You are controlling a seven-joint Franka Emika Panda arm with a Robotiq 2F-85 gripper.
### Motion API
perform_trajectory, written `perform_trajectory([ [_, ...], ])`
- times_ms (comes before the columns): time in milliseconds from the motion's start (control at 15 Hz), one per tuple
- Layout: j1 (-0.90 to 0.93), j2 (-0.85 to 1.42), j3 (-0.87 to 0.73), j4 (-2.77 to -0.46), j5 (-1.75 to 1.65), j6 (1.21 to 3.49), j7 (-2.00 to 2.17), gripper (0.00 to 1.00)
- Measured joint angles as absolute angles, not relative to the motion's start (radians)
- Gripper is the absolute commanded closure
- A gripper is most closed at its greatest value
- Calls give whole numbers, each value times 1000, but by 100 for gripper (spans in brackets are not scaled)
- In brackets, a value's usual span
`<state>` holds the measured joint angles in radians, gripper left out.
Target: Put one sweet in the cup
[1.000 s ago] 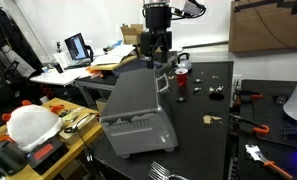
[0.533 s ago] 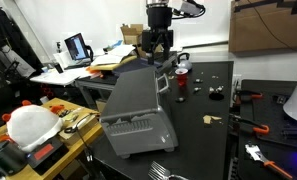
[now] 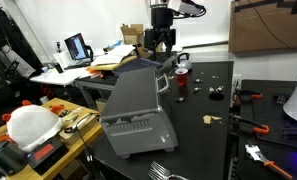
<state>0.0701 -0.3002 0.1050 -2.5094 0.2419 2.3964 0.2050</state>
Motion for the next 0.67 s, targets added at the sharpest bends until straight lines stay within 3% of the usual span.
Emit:
perform_trajectory([
  [667, -23, -245, 67, -2544, 152, 2430, 243, 0],
])
